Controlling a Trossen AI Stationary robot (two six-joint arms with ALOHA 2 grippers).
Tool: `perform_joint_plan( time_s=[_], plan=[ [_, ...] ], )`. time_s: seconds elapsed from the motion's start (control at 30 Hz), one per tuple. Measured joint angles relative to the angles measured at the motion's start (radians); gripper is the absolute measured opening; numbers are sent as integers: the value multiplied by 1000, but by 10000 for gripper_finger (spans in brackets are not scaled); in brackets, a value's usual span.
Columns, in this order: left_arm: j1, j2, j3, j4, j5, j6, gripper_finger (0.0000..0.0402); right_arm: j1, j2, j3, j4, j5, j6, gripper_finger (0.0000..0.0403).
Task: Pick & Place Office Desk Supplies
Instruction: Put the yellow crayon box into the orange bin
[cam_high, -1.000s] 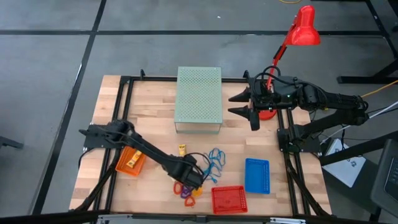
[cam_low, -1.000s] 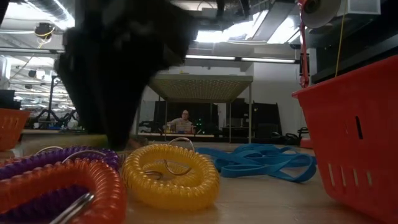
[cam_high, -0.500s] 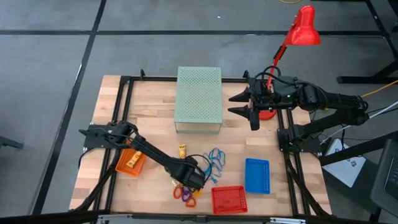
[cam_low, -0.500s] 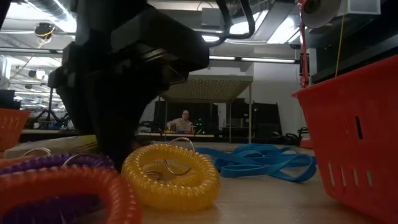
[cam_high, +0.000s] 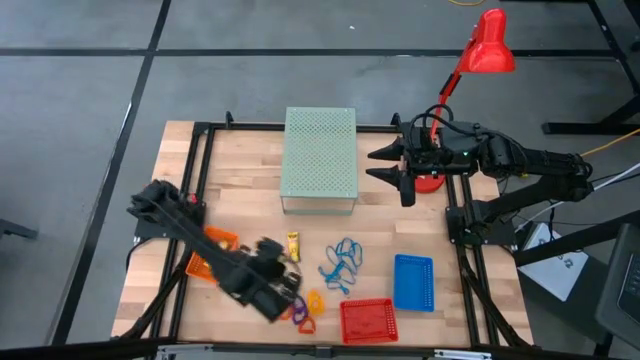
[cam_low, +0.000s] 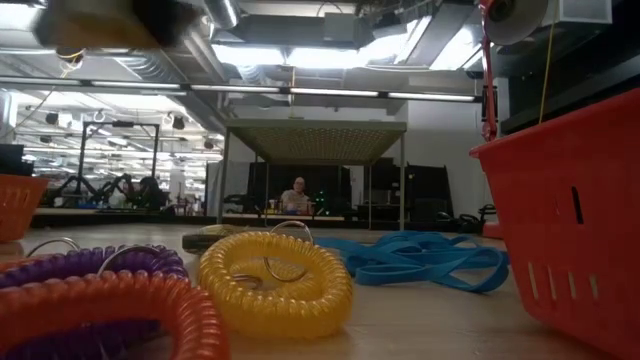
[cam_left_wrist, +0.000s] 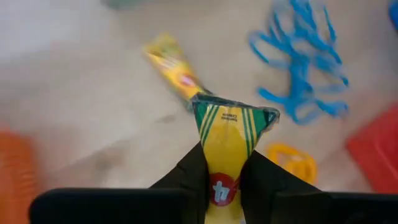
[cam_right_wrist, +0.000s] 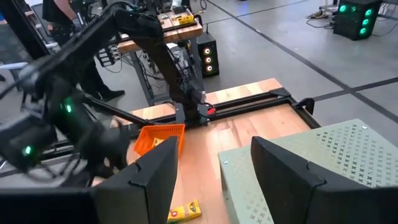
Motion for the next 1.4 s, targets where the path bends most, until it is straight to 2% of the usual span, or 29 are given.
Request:
perform_joint_plan(
  time_s=[0.1,0.2,0.33,0.47,0.57,0.7,0.83,1.0,1.17,1.4],
  plan=[
    [-70,-47,-1,-187,-34,-188,64,-2,0,0,6,21,3,206],
    [-123,-88,-5,-279,22,-234,58,-2,0,0,19,43,5,206],
    [-166,-157,-121,-256,59,-261,57,-2,0,0,51,52,21,206],
    [-175,-253,-262,-196,45,-249,58,-2,0,0,73,54,30,206],
    [-172,-359,-373,-99,13,-199,58,-2,0,0,79,68,47,206],
    [-179,-513,-526,-83,16,-216,58,-2,0,0,79,79,59,206],
    [-211,-689,-671,-57,81,-251,58,-2,0,0,79,116,67,206],
    [-241,-856,-856,110,162,-277,58,-2,0,0,79,161,94,206],
    [-241,-928,-982,218,272,-299,58,-2,0,0,79,201,110,206],
    [-241,-942,-1044,238,270,-313,65,-2,0,0,79,227,109,206]
  ],
)
